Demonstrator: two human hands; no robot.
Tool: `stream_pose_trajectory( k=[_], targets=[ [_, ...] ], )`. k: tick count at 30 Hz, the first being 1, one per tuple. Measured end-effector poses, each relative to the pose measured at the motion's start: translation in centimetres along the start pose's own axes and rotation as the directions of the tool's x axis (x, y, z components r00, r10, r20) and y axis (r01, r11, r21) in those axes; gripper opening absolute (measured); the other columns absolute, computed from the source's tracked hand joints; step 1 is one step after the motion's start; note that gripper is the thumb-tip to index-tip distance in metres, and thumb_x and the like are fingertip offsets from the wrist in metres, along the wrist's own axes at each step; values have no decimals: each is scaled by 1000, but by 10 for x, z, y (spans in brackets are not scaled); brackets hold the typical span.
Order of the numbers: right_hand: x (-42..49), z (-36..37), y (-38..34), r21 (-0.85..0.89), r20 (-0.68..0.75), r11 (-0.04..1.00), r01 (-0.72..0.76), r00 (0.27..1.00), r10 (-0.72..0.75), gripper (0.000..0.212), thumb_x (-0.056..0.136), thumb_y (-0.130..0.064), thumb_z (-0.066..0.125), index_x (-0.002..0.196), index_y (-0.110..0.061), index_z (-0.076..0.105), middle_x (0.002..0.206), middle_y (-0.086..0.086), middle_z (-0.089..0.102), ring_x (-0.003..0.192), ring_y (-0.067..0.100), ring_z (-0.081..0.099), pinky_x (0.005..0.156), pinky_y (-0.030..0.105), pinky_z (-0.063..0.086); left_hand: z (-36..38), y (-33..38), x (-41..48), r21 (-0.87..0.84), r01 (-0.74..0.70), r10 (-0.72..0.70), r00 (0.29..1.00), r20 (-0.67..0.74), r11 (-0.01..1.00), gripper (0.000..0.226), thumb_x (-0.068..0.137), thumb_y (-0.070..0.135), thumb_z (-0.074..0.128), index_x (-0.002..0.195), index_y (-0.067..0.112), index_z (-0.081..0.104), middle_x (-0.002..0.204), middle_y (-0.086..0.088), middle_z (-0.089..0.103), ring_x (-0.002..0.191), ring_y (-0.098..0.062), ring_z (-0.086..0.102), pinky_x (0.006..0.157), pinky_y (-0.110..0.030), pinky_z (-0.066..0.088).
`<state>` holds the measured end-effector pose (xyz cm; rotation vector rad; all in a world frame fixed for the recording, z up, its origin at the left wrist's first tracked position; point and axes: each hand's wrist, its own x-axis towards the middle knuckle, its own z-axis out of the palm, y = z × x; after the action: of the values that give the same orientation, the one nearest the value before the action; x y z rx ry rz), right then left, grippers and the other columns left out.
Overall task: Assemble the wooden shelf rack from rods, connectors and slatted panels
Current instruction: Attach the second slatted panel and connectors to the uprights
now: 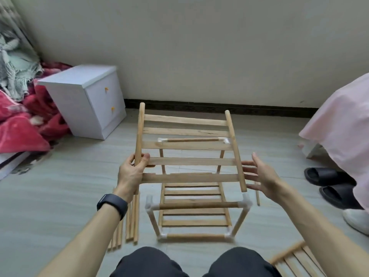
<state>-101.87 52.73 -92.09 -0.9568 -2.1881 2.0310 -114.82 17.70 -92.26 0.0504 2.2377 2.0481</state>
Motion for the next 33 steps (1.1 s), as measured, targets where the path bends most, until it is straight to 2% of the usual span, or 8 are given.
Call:
stream_pose_trajectory(
  k=[6,9,12,15,21,23,27,33],
  targets=[
    [13,15,18,-316,-22,945,82,995,-93,49,99,-62,46,116,-18,57,112,4,64,103,18,61,87,40,51,8,-9,12,-50,38,-36,998,45,998,32,86,52,70,107,30,65,101,-4,77,93,-30,74,86,-49,60],
    [19,26,33,-373,-122,922,98,981,-154,53,100,-62,41,101,-13,62,93,7,69,88,22,68,76,40,55,13,-10,19,-75,55,-51,998,47,996,30,88,51,69,108,30,64,110,-6,74,102,-32,71,92,-52,57],
    [24,33,45,-367,-268,924,108,939,-216,62,99,-66,37,90,-9,61,77,9,65,72,24,64,61,36,47,17,-7,24,-69,78,-74,996,55,995,37,89,55,66,115,31,58,117,-7,71,102,-33,71,91,-50,58],
    [33,38,54,-359,-330,925,126,909,-252,63,99,-67,35,81,-10,56,76,10,60,71,28,57,63,41,42,12,-12,27,-177,228,-209,971,118,957,47,96,54,56,126,19,56,115,-9,73,101,-31,72,89,-47,58],
    [50,40,65,-453,-335,890,44,917,-216,67,98,-70,31,86,-10,59,88,15,62,84,38,57,73,43,41,-10,-63,15,113,394,-410,888,208,912,26,103,34,53,127,31,59,122,4,69,118,-20,58,109,-54,36],
    [54,42,66,-463,-321,885,52,921,-222,68,98,-70,32,83,-10,59,85,16,62,78,34,57,70,43,41,-12,-75,13,82,417,-425,881,207,905,29,103,31,55,132,35,55,118,6,72,113,-22,62,105,-55,41],
    [59,42,68,-453,-306,890,57,927,-215,69,97,-72,33,80,-10,57,82,16,62,78,35,57,71,44,44,-10,-89,9,-124,497,-463,856,228,859,31,102,29,57,132,37,56,116,5,74,102,-27,73,80,-44,56],
    [55,39,72,-419,-325,908,1,933,-152,65,94,-74,39,81,-12,53,82,12,57,81,41,60,82,58,55,-5,-101,5,-248,567,-511,820,256,786,27,100,20,59,121,36,59,112,-1,76,100,-32,74,74,-43,61]
  ],
)
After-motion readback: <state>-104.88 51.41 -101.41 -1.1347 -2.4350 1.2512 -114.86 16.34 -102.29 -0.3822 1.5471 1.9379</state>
